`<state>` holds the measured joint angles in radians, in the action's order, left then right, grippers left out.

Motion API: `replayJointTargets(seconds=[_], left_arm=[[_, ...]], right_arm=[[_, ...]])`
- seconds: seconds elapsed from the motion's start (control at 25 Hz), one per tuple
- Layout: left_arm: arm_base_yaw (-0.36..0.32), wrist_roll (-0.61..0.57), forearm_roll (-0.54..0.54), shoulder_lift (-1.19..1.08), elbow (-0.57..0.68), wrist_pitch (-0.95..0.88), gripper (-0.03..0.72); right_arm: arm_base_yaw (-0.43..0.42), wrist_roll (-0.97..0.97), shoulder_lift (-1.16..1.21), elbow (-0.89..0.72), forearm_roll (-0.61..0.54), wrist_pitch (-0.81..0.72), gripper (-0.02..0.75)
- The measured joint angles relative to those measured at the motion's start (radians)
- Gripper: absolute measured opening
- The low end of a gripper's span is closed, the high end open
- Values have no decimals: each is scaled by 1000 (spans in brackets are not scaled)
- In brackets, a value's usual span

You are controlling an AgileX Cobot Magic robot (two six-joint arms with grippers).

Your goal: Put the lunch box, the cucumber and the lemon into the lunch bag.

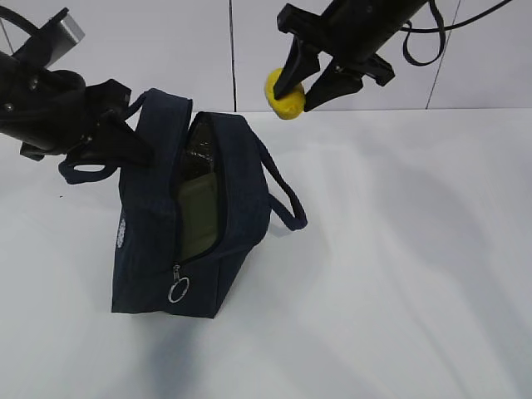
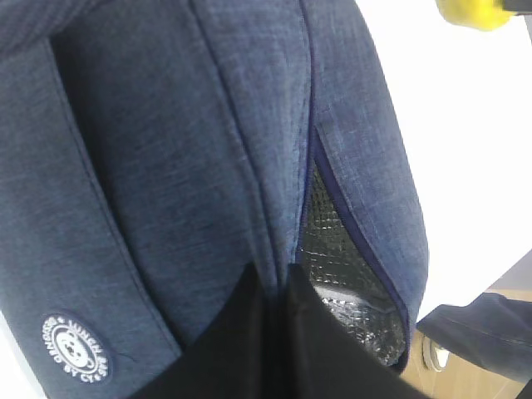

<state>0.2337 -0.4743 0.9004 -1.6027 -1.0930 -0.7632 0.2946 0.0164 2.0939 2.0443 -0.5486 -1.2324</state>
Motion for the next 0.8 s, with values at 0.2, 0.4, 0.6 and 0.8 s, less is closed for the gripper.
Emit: replayJointTargets(seconds=[0.2, 0.4, 0.6, 0.8], left_arm=[[0, 0, 0, 0, 0, 0, -1], [0, 0, 0, 0, 0, -1, -1], [0, 0, 6, 0, 0, -2, -1], [0, 0, 10, 0, 0, -5, -1]], right_arm=[[31, -58, 0, 0, -89, 0, 346], [78, -75, 0, 0, -99, -1, 346], [106, -78, 2, 0, -104, -1, 346], [139, -91, 19, 0, -121, -1, 346]])
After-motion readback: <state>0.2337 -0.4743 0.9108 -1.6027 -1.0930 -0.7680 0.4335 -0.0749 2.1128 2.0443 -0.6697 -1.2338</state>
